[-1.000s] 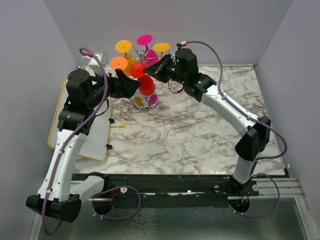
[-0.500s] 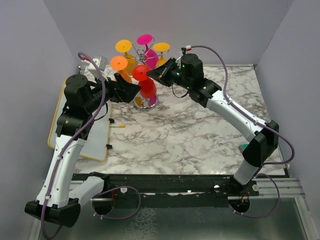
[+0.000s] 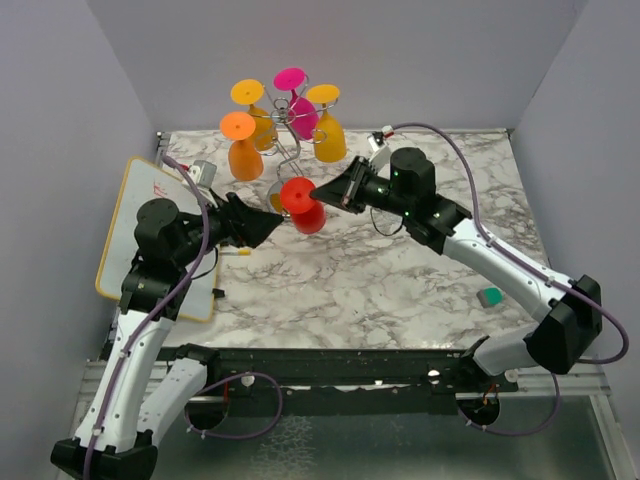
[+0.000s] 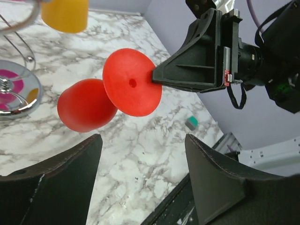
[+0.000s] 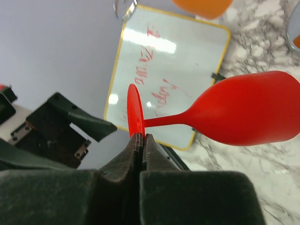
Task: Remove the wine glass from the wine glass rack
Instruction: Place the wine glass at the center of the board.
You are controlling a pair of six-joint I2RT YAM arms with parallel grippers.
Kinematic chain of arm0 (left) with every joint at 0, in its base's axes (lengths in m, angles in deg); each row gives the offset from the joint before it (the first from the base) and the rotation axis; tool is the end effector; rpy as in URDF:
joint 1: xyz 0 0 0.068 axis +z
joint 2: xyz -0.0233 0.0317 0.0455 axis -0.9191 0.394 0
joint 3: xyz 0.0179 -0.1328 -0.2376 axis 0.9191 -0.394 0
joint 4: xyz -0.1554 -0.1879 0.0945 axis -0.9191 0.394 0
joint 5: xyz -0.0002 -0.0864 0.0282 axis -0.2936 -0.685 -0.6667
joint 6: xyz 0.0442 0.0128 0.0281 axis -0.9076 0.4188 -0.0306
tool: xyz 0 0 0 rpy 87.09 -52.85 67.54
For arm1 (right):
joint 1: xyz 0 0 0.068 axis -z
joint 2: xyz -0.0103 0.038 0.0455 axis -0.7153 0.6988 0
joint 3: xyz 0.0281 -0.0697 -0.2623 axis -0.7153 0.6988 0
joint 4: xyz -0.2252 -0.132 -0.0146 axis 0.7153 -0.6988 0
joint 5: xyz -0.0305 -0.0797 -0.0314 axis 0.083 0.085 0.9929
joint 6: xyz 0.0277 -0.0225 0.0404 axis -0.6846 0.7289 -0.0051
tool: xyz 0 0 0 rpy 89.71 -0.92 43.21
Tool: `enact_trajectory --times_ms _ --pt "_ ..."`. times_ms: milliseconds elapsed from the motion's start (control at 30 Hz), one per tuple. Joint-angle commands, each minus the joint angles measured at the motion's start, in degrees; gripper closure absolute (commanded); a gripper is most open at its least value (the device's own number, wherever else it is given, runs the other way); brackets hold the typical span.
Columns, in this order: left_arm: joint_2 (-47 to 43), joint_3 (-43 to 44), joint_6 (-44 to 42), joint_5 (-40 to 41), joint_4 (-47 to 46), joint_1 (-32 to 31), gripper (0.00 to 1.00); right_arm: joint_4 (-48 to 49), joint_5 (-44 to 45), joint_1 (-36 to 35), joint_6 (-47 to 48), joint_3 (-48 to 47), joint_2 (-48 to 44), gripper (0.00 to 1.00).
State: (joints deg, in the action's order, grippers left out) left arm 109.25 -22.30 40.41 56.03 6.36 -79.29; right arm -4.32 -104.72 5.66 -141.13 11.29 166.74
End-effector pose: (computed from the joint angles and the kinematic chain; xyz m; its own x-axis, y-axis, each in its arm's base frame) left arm 0.1553 -0.0534 0.4017 -0.4302 -0.3324 -0.8393 0.5532 0.6377 -0.5360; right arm 0.2590 0.2312 0.3817 -0.7802 0.4127 -0.4700 -0.3286 0.3690 0.8694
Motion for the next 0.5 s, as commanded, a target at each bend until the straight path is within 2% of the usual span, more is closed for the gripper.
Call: enact_trajectory --times_ms 0,100,167,333,467 --pt "-5.56 -9.46 10.69 -9.31 -14.33 0.27 0.32 2.25 -8.44 0.11 7.08 8.04 -6.45 1.0" --pt "-8.91 -18.34 20.06 -12.2 -24.95 0.23 0.4 6.27 -12.81 0.11 9.38 14.79 -10.74 1.0" --pt "-10.56 -22.88 24.91 -15.22 -29.61 0.19 0.42 8.35 -14.25 0.11 10.37 18.48 -13.12 0.99" --pt "-15.34 -28.65 27.61 -18.15 -30.74 0.01 0.42 9.05 -17.17 0.11 13.43 22.7 -17.35 1.0" --pt "-13.86 -28.58 28.62 -20.52 -30.83 -0.52 0.42 8.49 -18.91 0.11 15.31 23.38 -19.38 1.0"
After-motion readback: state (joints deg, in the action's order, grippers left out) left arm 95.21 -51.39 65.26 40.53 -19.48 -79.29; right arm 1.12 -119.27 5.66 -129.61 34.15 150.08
